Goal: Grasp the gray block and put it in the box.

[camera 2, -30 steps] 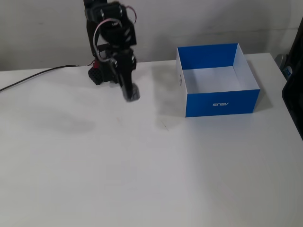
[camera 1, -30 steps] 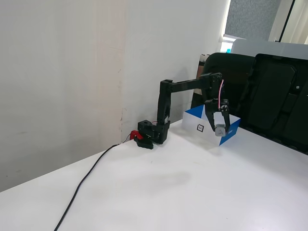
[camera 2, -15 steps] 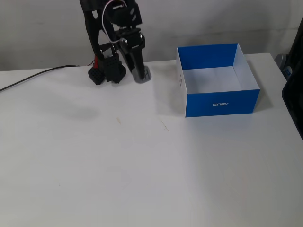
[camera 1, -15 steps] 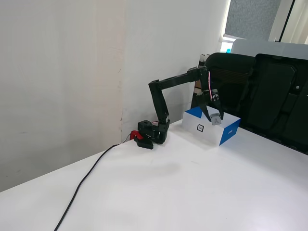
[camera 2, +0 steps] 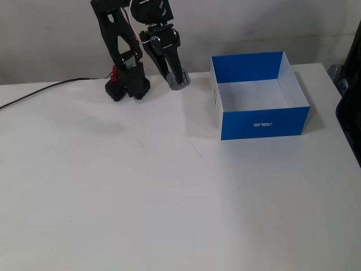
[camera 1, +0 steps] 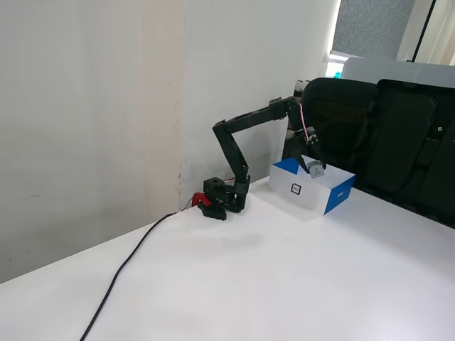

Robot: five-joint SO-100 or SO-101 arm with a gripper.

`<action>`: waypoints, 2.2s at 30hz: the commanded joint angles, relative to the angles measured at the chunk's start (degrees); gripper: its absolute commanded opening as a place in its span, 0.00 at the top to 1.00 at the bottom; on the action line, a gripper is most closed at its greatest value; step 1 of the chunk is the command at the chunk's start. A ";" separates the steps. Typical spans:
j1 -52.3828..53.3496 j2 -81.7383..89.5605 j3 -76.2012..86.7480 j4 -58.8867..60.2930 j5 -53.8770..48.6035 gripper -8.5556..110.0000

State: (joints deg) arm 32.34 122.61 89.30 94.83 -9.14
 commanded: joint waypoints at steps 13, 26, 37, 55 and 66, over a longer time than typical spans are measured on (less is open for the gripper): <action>6.94 11.07 7.29 -10.37 0.97 0.93; 14.15 15.12 13.80 -19.69 4.39 0.93; 22.15 11.95 16.79 -27.60 6.77 0.93; 32.08 1.41 20.04 -42.80 7.29 0.93; 32.70 -15.56 8.09 -41.22 8.53 0.93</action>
State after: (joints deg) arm 64.86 109.07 104.94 53.09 -1.23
